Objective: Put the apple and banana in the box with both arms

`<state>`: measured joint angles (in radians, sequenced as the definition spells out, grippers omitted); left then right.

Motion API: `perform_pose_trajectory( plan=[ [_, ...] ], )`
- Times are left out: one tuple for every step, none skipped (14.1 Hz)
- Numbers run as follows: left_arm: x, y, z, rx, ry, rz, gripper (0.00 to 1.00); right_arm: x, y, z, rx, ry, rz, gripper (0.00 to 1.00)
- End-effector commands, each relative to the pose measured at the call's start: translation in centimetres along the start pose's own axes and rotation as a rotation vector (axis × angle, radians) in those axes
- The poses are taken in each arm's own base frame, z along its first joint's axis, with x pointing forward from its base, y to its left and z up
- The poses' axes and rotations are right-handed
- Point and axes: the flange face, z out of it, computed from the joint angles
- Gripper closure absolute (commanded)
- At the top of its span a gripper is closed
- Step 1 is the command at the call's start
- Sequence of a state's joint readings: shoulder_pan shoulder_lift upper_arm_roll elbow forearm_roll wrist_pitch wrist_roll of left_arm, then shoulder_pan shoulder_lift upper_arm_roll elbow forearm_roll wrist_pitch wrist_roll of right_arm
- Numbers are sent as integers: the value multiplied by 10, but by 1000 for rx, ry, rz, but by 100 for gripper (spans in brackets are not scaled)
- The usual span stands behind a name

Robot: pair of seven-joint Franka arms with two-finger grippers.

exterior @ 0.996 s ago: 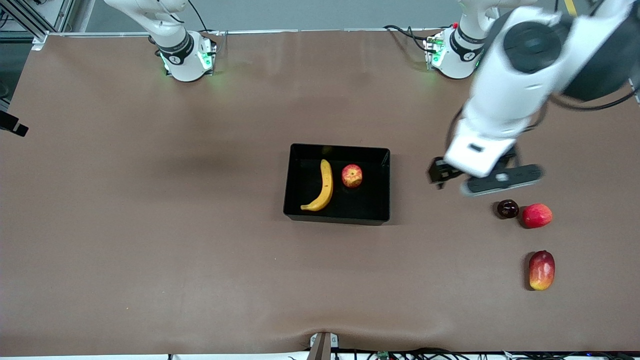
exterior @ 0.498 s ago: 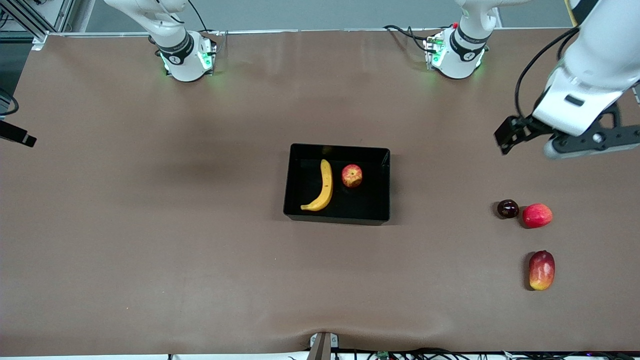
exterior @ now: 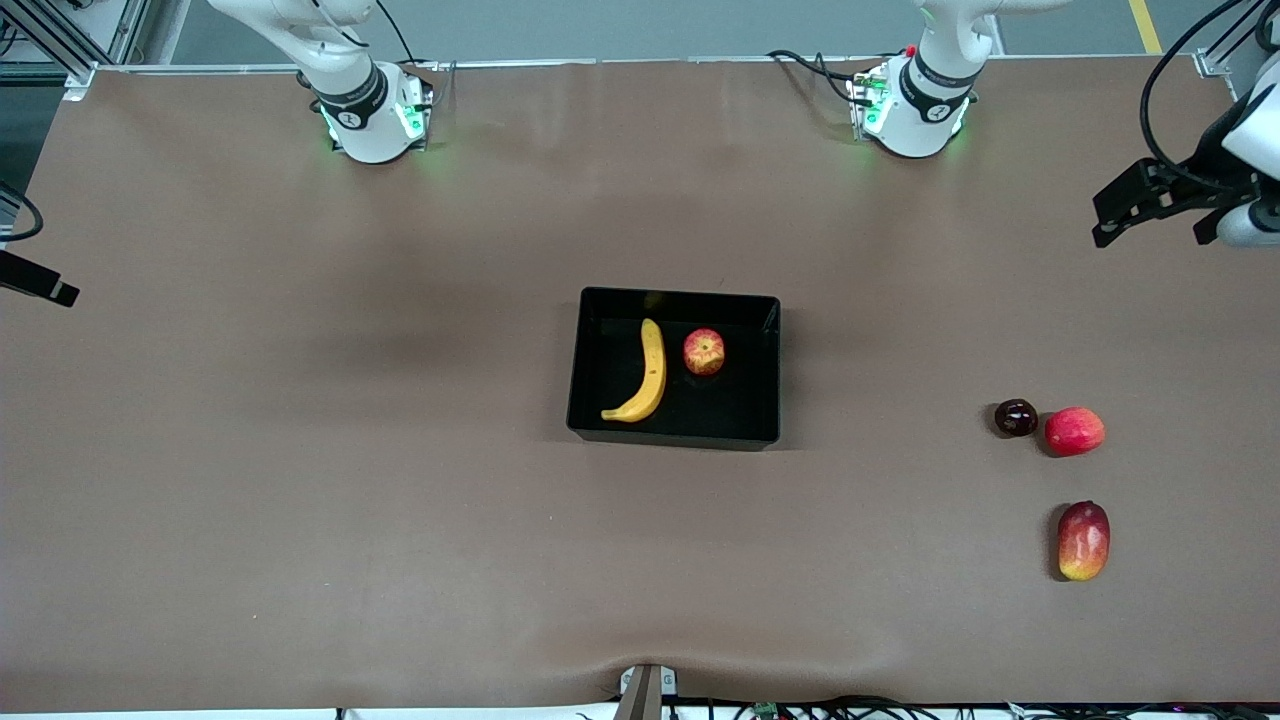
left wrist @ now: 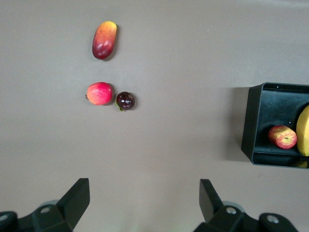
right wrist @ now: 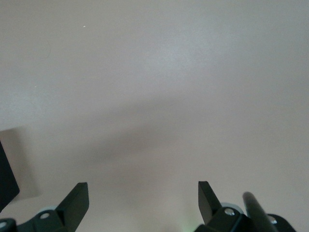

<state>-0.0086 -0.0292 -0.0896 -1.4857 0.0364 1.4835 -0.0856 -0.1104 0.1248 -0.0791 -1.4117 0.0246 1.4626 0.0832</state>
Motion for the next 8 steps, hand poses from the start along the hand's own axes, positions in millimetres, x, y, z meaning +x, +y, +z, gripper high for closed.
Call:
perform_pose_trajectory(
  plan=[
    [-16,-2,-3,-25,-8,10,0,-2,1,-4,22,2,-4,0],
    [-18,-4,-6,-35,-2,6,0,-5,3,-1,19,-21,-2,0],
    [-19,-5,-7,-36,-3,5,0,-11,-3,-1,14,-52,-9,0],
    [-19,-5,-7,-36,-1,5,0,-12,-10,-5,15,-43,-20,0],
    [-19,-5,-7,-36,1,5,0,-11,-12,-6,13,-35,-25,0],
    [-17,-5,-6,-37,1,3,0,-10,-8,-6,15,-34,-20,0],
    [-16,-5,-7,-37,5,3,0,-8,-6,-5,21,-31,-16,0],
    [-15,-4,-8,-39,13,4,0,-8,-5,-5,26,-30,-15,0]
  ],
)
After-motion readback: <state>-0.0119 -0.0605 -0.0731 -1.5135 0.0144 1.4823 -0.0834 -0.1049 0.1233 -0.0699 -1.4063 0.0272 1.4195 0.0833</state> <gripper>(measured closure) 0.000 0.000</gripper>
